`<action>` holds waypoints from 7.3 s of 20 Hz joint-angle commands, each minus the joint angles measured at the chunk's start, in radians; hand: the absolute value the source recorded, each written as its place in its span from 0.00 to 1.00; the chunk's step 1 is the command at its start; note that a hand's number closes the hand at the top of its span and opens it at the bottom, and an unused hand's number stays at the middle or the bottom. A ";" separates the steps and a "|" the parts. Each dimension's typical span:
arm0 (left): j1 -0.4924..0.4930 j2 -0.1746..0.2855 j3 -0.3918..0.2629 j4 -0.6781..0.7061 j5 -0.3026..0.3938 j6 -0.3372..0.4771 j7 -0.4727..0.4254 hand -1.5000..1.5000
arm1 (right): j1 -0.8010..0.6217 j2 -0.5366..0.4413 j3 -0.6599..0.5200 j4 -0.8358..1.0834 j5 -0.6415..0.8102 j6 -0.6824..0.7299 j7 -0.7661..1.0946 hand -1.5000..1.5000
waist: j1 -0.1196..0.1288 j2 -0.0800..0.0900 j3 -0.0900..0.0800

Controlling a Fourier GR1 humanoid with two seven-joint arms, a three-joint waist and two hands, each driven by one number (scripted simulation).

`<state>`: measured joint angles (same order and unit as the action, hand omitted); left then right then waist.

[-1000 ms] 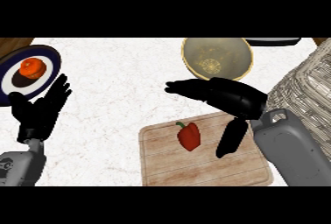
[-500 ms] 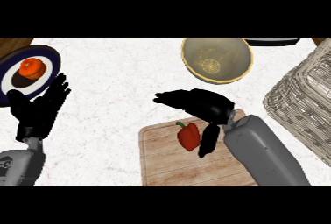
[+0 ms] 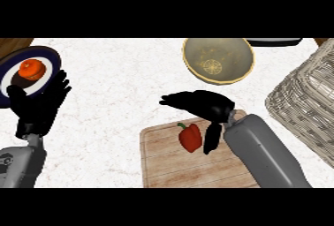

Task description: Pick the bell pepper from the cutting board and place it in the basket

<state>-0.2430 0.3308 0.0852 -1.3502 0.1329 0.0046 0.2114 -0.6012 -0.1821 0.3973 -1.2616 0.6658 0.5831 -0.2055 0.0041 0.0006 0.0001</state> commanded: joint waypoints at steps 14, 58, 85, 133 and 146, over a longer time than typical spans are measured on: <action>0.087 -0.059 0.011 -0.129 -0.046 -0.007 0.058 0.50 | 0.088 0.045 -0.016 0.017 0.139 0.003 -0.161 0.00 | 0.002 -0.001 0.000; 0.052 -0.083 0.051 -0.033 -0.078 -0.061 -0.008 0.50 | 0.203 0.182 0.146 -0.331 0.219 -1.120 1.058 1.00 | 0.011 -0.012 -0.002; 0.057 -0.084 0.066 -0.041 -0.100 -0.040 -0.022 0.50 | -0.375 0.084 -0.346 -0.358 0.639 -0.573 1.452 1.00 | -0.008 -0.005 -0.001; 0.063 -0.078 0.109 -0.073 -0.096 -0.065 0.025 0.50 | 0.184 -0.188 -1.037 -0.537 0.144 -1.090 0.994 0.00 | -0.024 -0.007 0.000; 0.117 -0.069 0.128 -0.046 -0.089 -0.091 -0.021 0.50 | 0.732 -0.192 -1.498 -0.885 -0.609 -0.679 0.886 0.00 | -0.057 -0.013 0.001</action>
<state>-0.1576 0.2571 0.2070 -1.4147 0.0459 -0.0731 0.2218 0.0032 -0.3761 -0.9654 -2.0924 0.2680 -0.2112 0.7214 -0.0452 -0.0112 0.0007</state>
